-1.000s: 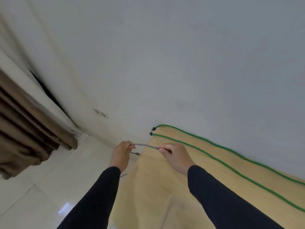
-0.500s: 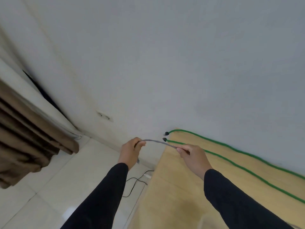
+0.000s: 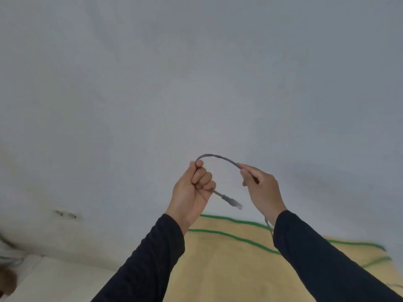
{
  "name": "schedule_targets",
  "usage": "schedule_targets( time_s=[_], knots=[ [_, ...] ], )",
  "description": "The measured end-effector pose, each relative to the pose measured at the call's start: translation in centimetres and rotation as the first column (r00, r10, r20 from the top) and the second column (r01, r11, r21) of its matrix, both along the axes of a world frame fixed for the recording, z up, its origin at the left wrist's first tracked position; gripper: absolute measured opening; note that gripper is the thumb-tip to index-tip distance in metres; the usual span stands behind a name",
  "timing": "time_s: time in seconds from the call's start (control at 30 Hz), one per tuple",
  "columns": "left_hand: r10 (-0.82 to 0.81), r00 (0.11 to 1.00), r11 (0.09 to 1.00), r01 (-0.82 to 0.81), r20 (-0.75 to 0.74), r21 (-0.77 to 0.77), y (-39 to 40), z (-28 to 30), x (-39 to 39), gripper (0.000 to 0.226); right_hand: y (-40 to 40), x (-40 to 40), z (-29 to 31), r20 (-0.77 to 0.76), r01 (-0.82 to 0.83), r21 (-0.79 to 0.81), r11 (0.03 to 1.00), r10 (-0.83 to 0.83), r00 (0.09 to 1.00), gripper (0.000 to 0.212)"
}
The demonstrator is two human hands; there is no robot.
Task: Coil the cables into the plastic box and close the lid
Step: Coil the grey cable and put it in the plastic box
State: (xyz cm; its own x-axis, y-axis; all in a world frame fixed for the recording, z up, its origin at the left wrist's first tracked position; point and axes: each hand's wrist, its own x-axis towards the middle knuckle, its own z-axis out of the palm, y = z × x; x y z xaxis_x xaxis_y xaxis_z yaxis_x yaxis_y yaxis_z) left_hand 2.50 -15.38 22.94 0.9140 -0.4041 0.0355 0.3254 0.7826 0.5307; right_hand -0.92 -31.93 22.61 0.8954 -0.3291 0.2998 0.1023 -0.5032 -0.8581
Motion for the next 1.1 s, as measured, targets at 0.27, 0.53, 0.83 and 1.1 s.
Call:
schedule_targets(
  time_s=[0.27, 0.53, 0.83, 1.1],
  knots=[
    [0.058, 0.950, 0.998, -0.064, 0.305, 0.008, -9.3, 8.2, -1.0, 0.028, -6.3, -8.7, 0.2, -0.156, -0.175, -0.355, 0.918, 0.127, 0.980, 0.034],
    [-0.350, 0.653, 0.696, -0.299, 0.671, 0.653, -15.8, 5.0, -7.4, 0.033, -11.8, -12.4, 10.7, -0.237, -0.296, -0.566, 0.769, 0.192, 0.952, 0.016],
    [-0.466, 0.691, 0.839, 0.147, 0.553, 0.524, -17.1, 5.9, -10.5, 0.045, -18.8, -11.9, 17.0, 0.007, -0.249, -0.164, 0.954, 0.254, 0.967, 0.008],
    [-0.084, 0.871, 0.994, 0.042, 0.484, 0.098, -18.3, 12.7, -6.3, 0.039, -14.7, -8.6, 5.9, -0.094, -0.196, -0.275, 0.941, 0.177, 0.980, 0.026]
  ],
)
